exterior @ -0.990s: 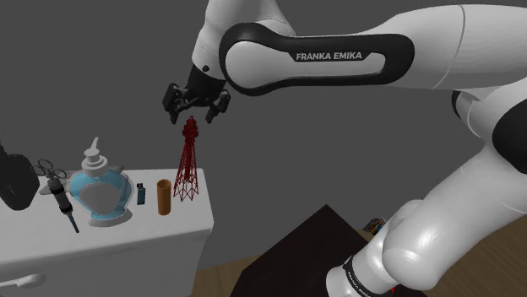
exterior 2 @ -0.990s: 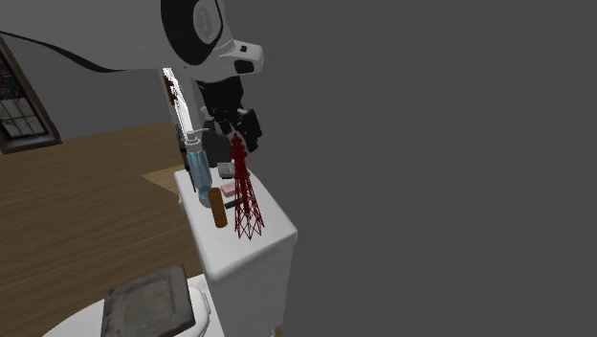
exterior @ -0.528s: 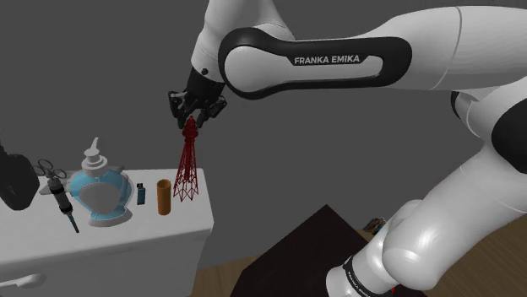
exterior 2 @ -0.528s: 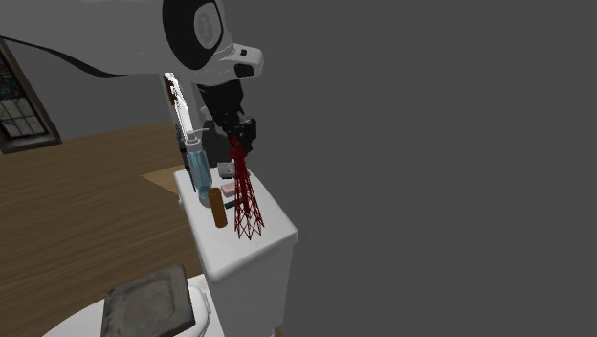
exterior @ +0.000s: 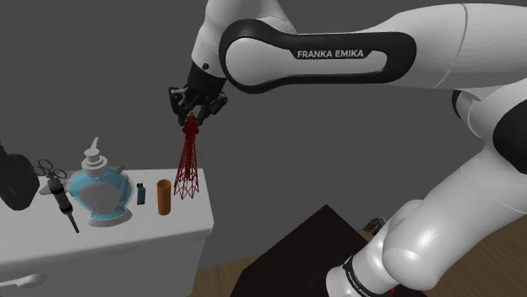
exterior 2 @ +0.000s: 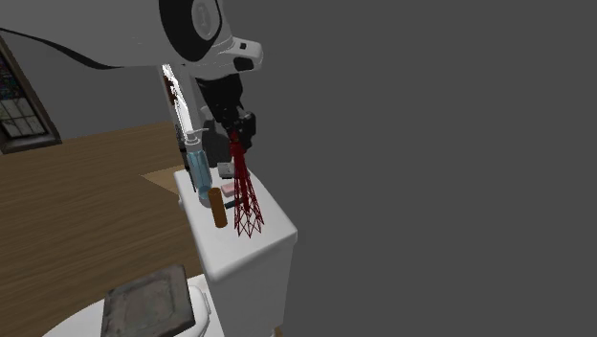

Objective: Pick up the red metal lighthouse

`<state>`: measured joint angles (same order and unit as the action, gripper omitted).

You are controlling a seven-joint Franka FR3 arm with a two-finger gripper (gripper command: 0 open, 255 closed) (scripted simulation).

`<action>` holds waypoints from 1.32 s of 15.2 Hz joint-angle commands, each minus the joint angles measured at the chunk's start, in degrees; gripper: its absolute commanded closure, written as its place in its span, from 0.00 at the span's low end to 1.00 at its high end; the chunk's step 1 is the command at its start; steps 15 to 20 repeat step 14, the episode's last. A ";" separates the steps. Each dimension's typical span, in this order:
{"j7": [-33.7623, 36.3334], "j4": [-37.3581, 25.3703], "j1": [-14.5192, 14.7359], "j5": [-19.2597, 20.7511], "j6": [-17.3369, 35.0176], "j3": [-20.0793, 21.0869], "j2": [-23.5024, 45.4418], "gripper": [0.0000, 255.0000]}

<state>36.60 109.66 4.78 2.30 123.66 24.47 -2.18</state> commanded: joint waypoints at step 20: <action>-0.52 -10.18 -0.03 -0.24 -10.18 -0.04 -0.02 1.00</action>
